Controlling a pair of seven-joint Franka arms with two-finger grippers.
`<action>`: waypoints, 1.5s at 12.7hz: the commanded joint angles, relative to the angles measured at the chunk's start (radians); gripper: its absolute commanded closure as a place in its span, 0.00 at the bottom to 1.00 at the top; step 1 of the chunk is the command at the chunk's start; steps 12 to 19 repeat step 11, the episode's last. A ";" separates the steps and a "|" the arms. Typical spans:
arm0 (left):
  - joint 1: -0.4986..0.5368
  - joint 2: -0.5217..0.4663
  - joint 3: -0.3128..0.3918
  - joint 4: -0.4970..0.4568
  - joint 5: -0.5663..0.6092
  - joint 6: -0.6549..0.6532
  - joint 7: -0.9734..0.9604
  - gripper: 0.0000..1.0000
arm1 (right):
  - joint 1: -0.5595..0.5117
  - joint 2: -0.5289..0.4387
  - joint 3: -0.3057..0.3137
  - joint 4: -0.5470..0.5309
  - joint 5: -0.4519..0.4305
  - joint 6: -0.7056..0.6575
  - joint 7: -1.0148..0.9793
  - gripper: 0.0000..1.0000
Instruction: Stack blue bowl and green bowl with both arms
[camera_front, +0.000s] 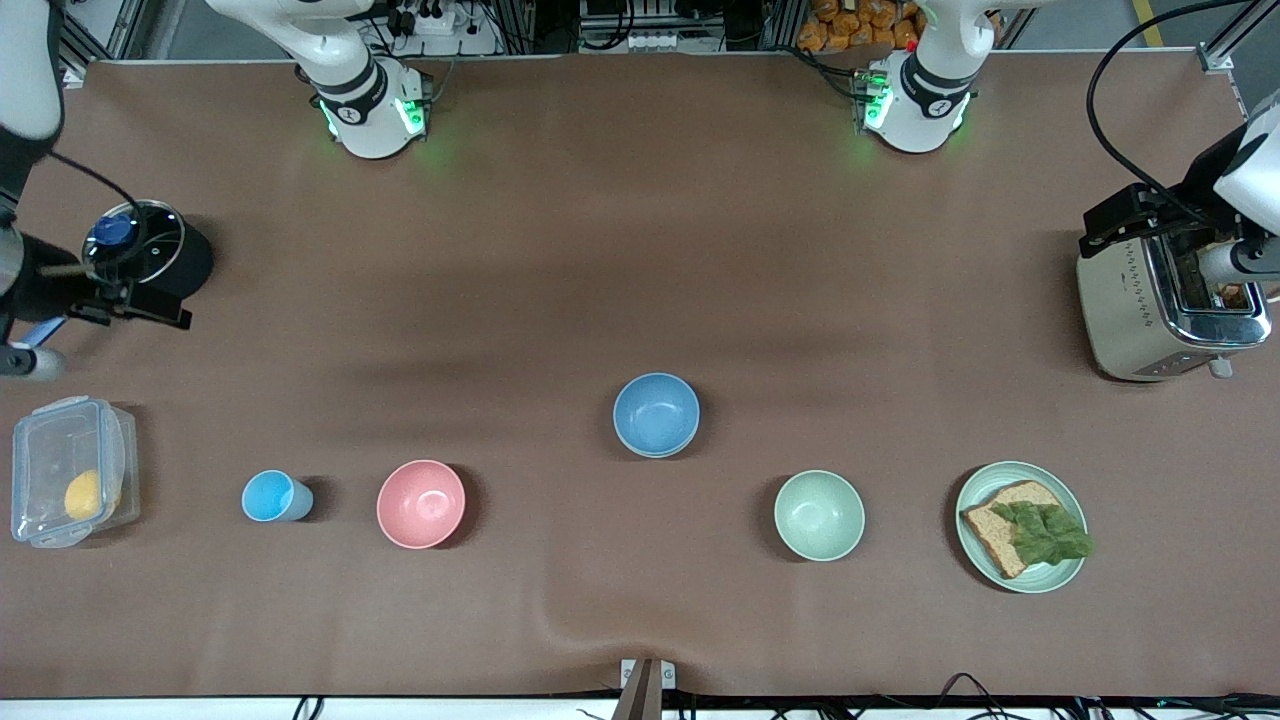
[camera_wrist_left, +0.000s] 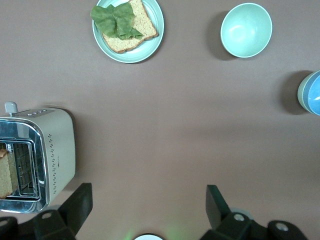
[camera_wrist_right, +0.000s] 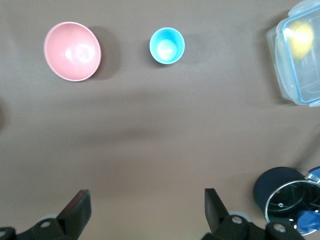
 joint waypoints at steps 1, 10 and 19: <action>0.002 -0.020 -0.001 -0.025 -0.020 0.001 0.005 0.00 | -0.050 -0.140 0.049 -0.104 -0.029 0.003 0.003 0.00; 0.002 -0.006 0.003 -0.003 -0.007 0.013 0.013 0.00 | 0.013 -0.151 0.023 -0.113 -0.037 -0.012 0.103 0.00; -0.007 -0.006 0.002 0.001 0.006 0.013 0.010 0.00 | 0.012 -0.151 0.023 -0.113 -0.061 -0.012 0.057 0.00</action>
